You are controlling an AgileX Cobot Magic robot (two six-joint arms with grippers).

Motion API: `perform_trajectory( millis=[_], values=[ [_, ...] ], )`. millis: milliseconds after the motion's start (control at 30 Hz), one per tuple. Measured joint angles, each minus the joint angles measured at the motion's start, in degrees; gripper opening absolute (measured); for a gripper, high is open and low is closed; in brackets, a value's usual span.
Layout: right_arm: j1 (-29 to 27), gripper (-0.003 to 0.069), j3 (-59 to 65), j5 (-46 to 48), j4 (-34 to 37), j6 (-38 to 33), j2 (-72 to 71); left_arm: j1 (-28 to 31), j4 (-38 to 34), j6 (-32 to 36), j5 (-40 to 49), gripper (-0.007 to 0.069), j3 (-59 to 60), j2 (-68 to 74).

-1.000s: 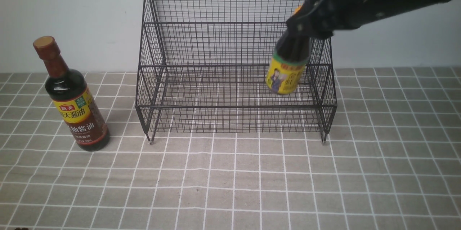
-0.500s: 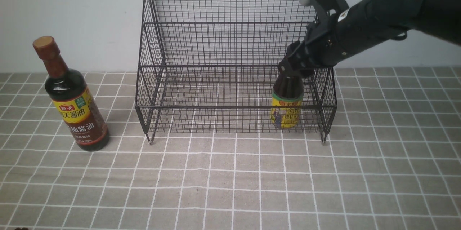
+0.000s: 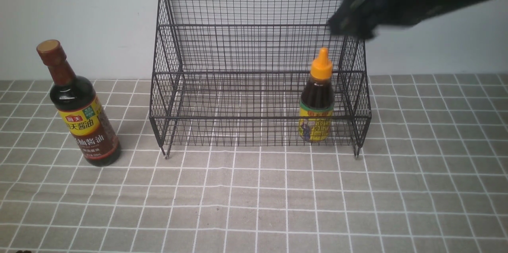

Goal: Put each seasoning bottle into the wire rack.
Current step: Use the left arm to grab the condiment bottle closest to it

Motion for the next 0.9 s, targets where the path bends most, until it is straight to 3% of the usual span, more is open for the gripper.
perform_trajectory(
  millis=[67, 100, 133, 267, 333, 367, 500, 633, 900],
  values=[
    [0.00, 0.0461, -0.12, 1.74, -1.62, 2.75, -3.27, 0.00, 0.00, 0.00, 0.00, -0.0007, 0.00, 0.00],
    [0.00, 0.0379, -0.19, 4.04, -5.36, 6.94, -9.39, 0.00, 0.00, 0.00, 0.00, -0.0007, 0.00, 0.00],
    [0.00, 0.0368, -0.19, 4.29, -5.82, 7.45, -10.07, 0.00, 0.00, 0.00, 0.00, -0.0007, 0.00, 0.00],
    [0.00, 0.0108, 2.54, 6.87, -16.54, 18.57, -27.16, 0.00, 0.00, 0.00, 0.00, -0.0007, 0.00, 0.00],
    [0.00, 0.0068, 4.45, 6.62, -18.50, 20.69, -31.40, 0.00, 0.00, 0.00, 0.00, -0.0007, 0.00, 0.00],
    [0.00, 0.0013, 8.68, 4.98, -21.04, 23.50, -38.52, 0.00, 0.00, 0.00, 0.00, -0.0007, 0.00, 0.00],
    [0.00, -0.0011, 24.17, -4.48, -23.60, 25.50, -57.80, 0.00, 0.00, 0.00, 0.00, -0.0007, 0.00, 0.00],
    [0.00, -0.0011, 38.90, -11.89, -21.61, 25.84, -71.41, 0.00, 0.00, 0.00, 0.00, -0.0007, 0.00, 0.00],
    [0.00, -0.0011, 54.33, -18.93, -15.96, 25.98, -79.68, 0.00, 0.00, 0.00, 0.00, -0.0007, 0.00, 0.00]
  ],
)
